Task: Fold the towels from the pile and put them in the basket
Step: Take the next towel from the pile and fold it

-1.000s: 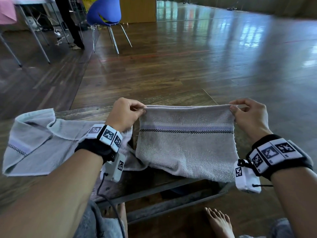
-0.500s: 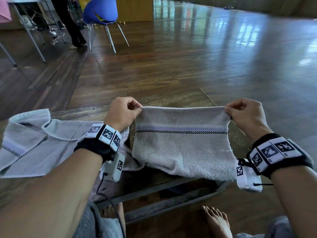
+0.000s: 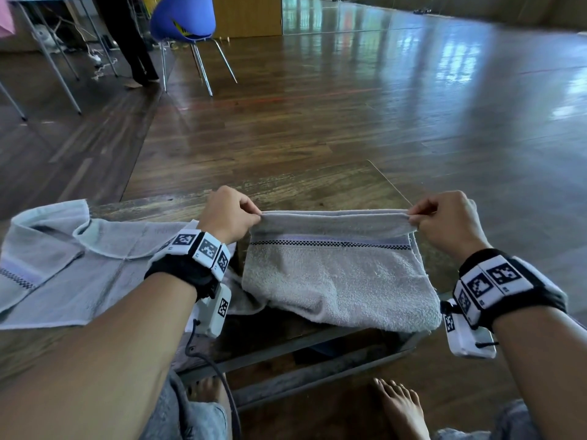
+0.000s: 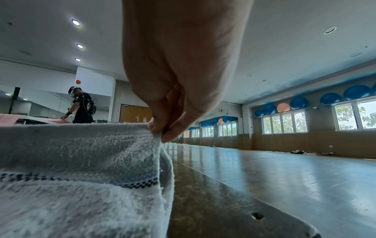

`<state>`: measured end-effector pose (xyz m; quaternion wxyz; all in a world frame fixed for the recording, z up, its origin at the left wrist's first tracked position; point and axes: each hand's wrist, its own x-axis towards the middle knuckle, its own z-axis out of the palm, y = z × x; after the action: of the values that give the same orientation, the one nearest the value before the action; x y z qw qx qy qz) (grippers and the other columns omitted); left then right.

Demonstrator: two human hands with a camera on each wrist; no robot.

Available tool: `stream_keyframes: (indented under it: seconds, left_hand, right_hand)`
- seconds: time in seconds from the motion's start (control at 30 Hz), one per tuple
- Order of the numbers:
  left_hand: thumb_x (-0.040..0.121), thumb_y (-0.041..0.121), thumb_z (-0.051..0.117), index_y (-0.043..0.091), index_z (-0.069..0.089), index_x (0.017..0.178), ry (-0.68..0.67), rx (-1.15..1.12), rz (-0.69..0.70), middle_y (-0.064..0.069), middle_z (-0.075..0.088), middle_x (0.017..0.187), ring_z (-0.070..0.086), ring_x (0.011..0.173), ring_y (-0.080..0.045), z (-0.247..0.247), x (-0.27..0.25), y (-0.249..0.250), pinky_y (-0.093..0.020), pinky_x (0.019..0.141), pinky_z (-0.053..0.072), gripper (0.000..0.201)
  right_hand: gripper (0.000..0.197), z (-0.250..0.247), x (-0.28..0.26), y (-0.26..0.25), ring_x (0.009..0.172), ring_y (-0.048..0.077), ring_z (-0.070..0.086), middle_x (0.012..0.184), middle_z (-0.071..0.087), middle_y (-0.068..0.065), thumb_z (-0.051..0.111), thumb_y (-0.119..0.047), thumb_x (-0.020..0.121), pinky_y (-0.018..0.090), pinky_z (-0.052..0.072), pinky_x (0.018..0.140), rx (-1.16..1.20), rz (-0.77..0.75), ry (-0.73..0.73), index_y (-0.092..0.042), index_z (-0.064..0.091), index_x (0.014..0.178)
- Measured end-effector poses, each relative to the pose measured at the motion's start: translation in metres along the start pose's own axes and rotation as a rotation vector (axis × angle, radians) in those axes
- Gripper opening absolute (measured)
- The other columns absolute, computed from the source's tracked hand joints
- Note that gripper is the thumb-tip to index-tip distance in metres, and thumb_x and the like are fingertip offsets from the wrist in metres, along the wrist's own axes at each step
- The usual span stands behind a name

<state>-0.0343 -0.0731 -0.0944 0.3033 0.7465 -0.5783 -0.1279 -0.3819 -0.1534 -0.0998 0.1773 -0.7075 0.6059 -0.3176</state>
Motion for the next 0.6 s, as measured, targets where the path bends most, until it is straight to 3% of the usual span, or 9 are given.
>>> stream_keyframes:
  seconds: [0.13,0.27,0.37,0.43,0.5,0.6]
  left_hand:
    - [0.079,0.008,0.077,0.014,0.081,0.075,0.011,0.002,0.0,-0.001,0.073,0.069,0.064,0.064,-0.01,0.0006,0.0006,-0.0014,-0.019,0.059,0.043,0.009]
    - [0.081,0.009,0.074,0.016,0.079,0.075,0.021,0.009,0.024,0.004,0.07,0.068,0.061,0.063,-0.003,-0.0006,0.0,-0.0014,-0.014,0.055,0.041,0.01]
    - [0.083,0.008,0.072,0.016,0.075,0.082,0.03,0.001,0.038,0.002,0.07,0.077,0.063,0.071,-0.009,-0.0013,0.0006,-0.002,-0.019,0.061,0.048,0.009]
    - [0.086,0.008,0.069,0.015,0.074,0.092,0.032,0.0,0.04,0.0,0.071,0.084,0.063,0.075,-0.012,-0.0013,0.001,-0.0019,-0.017,0.063,0.046,0.011]
    - [0.088,0.009,0.067,0.015,0.076,0.094,0.017,0.04,0.06,-0.001,0.073,0.086,0.064,0.076,-0.012,-0.0011,0.0013,-0.0001,-0.018,0.064,0.045,0.013]
    - [0.089,0.01,0.065,0.018,0.078,0.087,0.004,0.083,0.069,-0.001,0.074,0.08,0.065,0.072,-0.013,-0.0028,0.0016,0.0031,-0.027,0.067,0.051,0.016]
  right_hand:
    - [0.02,0.0004,-0.0001,-0.0012,0.106,0.026,0.061,0.079,0.07,-0.002,0.078,-0.006,0.083,0.024,0.042,0.083,-0.004,0.008,0.019,-0.023,0.074,0.073]
    - [0.023,-0.0026,-0.0001,-0.0033,0.077,0.008,0.062,0.074,0.068,-0.009,0.074,-0.007,0.084,0.009,0.036,0.067,0.0,-0.013,0.054,-0.027,0.07,0.073]
    - [0.015,-0.002,-0.0008,-0.0049,0.08,0.014,0.063,0.077,0.069,-0.008,0.071,-0.009,0.086,0.017,0.041,0.077,0.013,-0.019,0.061,-0.024,0.072,0.081]
    - [0.015,-0.0008,-0.0012,-0.006,0.09,0.017,0.063,0.084,0.07,-0.004,0.067,-0.008,0.089,0.022,0.041,0.086,0.02,-0.027,0.065,-0.019,0.076,0.093]
    - [0.018,0.0003,-0.0002,-0.0061,0.093,0.019,0.062,0.09,0.071,0.002,0.063,-0.007,0.091,0.023,0.04,0.086,-0.006,-0.044,0.039,-0.015,0.077,0.098]
    - [0.019,0.0009,0.0009,-0.0067,0.095,0.021,0.06,0.093,0.072,0.008,0.06,-0.008,0.092,0.024,0.039,0.083,-0.044,-0.035,-0.014,-0.016,0.077,0.092]
